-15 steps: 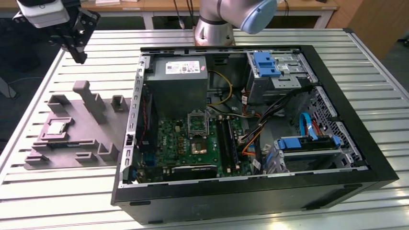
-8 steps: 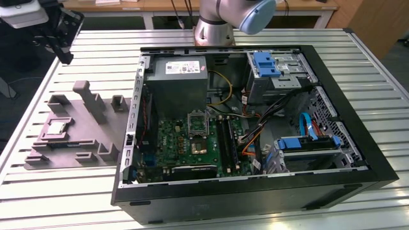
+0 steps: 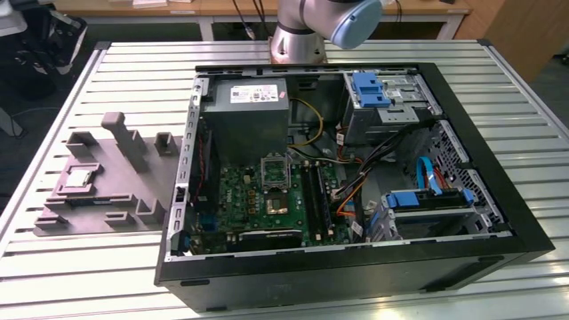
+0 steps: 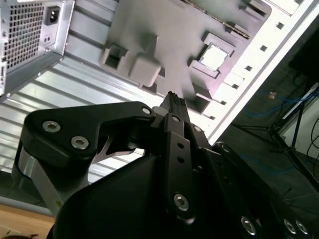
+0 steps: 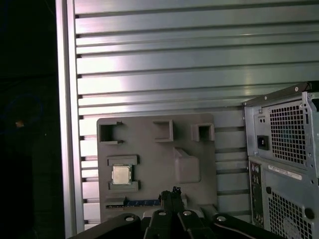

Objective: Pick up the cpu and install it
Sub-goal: 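Reach for the cpu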

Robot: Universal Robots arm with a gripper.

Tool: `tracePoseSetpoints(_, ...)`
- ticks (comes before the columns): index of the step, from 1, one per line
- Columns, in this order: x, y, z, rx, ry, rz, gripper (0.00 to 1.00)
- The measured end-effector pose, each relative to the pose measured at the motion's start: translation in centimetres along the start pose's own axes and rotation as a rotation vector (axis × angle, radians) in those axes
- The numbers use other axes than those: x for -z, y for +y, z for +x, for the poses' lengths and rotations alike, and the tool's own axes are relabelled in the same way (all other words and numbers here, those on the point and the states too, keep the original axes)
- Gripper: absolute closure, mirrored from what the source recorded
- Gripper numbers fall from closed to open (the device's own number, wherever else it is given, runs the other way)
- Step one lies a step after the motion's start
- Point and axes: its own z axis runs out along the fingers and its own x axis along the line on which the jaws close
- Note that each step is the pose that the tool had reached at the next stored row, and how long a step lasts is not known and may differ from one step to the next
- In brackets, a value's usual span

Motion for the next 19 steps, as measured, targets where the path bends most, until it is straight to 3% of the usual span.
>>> tracePoseSetpoints(9, 0.01, -0.02, 0.21, 0.000, 0.0001, 0.0001, 0.89)
tracePoseSetpoints(14, 0.00, -0.08, 0.99, 0.000, 0.0001, 0.0001, 0.89)
tracePoseSetpoints(19, -0.01, -0.18, 2.23, 0.000, 0.0000, 0.0000, 0.89)
